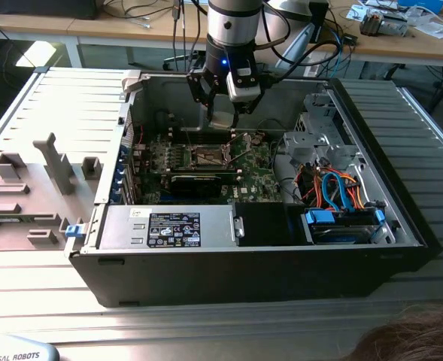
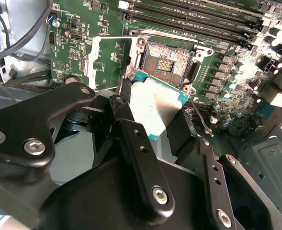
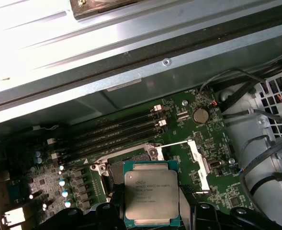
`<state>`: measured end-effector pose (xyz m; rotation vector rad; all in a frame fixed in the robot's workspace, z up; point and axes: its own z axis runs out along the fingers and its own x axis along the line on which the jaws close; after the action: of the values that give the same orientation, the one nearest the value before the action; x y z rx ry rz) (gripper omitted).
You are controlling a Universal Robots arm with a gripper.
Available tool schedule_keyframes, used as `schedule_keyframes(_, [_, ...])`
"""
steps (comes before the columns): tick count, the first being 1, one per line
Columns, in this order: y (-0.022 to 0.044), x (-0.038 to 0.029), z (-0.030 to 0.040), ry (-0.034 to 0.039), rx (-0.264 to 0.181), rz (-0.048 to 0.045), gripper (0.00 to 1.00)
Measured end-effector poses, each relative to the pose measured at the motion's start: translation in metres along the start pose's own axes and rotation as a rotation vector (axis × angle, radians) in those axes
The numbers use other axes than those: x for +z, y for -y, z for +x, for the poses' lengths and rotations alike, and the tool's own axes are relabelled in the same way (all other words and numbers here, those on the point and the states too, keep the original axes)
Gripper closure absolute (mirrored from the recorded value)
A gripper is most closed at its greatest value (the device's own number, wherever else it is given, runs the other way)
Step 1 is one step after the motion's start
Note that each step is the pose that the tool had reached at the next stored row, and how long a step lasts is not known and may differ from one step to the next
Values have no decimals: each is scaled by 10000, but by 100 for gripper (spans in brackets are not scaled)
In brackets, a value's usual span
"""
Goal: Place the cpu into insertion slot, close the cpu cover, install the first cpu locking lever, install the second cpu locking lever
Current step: 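Place the cpu into insertion slot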
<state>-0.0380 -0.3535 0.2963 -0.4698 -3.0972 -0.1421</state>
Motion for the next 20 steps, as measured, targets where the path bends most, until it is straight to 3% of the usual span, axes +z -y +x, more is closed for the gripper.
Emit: schedule_keyframes(20, [0,1,0,13,149,-3,46])
